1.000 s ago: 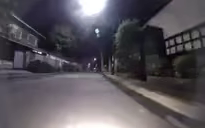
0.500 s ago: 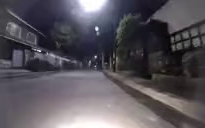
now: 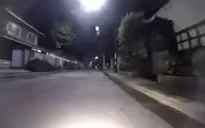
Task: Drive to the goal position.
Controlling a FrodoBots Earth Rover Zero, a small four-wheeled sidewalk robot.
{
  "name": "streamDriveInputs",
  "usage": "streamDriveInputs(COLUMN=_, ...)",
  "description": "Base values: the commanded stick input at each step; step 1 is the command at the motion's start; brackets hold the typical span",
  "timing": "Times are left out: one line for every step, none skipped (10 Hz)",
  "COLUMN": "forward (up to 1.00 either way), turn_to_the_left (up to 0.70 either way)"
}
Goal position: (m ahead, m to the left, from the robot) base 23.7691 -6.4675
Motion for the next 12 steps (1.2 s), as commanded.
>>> streamDriveInputs(forward=0.5, turn_to_the_left=0.0)
streamDriveInputs(forward=0.5, turn_to_the_left=0.0)
streamDriveInputs(forward=0.5, turn_to_the_left=0.0)
streamDriveInputs(forward=0.5, turn_to_the_left=0.0)
streamDriveInputs(forward=0.5, turn_to_the_left=0.0)
streamDriveInputs(forward=0.5, turn_to_the_left=0.0)
streamDriveInputs(forward=0.5, turn_to_the_left=0.0)
streamDriveInputs(forward=0.5, turn_to_the_left=0.0)
streamDriveInputs(forward=0.5, turn_to_the_left=0.0)
streamDriveInputs(forward=0.5, turn_to_the_left=0.0)
streamDriveInputs(forward=0.5, turn_to_the_left=0.0)
streamDriveInputs(forward=0.5, turn_to_the_left=0.0)
